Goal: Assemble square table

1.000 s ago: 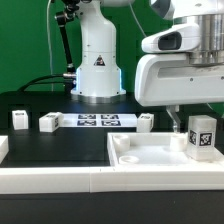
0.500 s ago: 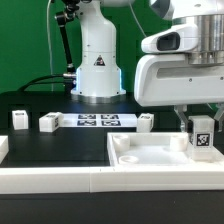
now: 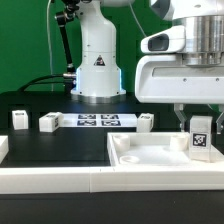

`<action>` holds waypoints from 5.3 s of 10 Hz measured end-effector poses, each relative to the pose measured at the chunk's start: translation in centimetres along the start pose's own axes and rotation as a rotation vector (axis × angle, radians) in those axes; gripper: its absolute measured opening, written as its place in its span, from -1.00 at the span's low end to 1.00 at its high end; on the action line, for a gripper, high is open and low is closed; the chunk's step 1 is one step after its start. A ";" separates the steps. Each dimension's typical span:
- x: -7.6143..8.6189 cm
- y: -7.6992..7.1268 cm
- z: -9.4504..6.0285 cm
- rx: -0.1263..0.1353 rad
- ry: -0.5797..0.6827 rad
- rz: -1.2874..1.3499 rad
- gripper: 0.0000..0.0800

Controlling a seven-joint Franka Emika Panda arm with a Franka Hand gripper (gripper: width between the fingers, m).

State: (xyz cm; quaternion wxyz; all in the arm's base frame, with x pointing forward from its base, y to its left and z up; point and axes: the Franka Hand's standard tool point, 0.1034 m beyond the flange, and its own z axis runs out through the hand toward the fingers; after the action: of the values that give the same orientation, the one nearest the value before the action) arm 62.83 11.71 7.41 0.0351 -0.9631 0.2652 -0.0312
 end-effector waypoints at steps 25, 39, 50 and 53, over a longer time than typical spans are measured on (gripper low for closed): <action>-0.4 -0.2 0.0 -0.008 -0.008 0.080 0.62; -0.2 0.1 0.0 -0.012 -0.008 -0.280 -0.28; -0.7 -0.3 0.2 -0.005 0.005 0.792 -0.27; -0.9 -0.6 0.1 -0.006 0.014 1.073 -0.27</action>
Offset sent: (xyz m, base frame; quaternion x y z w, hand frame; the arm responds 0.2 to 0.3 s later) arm -0.0087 0.0009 -0.0084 0.0116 0.0251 0.2929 0.9557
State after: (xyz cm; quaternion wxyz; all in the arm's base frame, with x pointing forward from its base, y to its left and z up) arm 62.41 12.72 7.30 0.0415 -0.6922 0.7204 -0.0144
